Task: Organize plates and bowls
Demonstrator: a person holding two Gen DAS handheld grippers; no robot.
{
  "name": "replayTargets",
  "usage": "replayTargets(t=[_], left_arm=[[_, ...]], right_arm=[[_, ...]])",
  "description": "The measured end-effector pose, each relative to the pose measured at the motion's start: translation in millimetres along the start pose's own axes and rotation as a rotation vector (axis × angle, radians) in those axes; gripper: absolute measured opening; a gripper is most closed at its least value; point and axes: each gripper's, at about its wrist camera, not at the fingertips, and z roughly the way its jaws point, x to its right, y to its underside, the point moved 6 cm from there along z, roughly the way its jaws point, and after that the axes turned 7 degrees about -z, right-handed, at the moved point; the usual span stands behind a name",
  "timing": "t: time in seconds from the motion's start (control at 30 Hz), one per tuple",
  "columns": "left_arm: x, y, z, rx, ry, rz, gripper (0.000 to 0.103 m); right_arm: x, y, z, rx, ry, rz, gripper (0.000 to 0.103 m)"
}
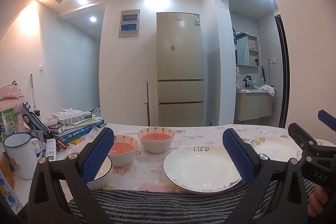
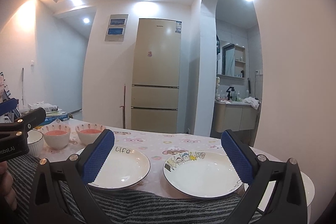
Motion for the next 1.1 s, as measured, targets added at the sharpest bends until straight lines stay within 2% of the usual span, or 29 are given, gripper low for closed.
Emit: replayTargets(t=[1.1], left_arm=[[-9, 0, 4, -0.047, -0.024, -0.033, 0.103]], right_arm=[[9, -1, 0, -0.025, -0.007, 0.019, 0.103]])
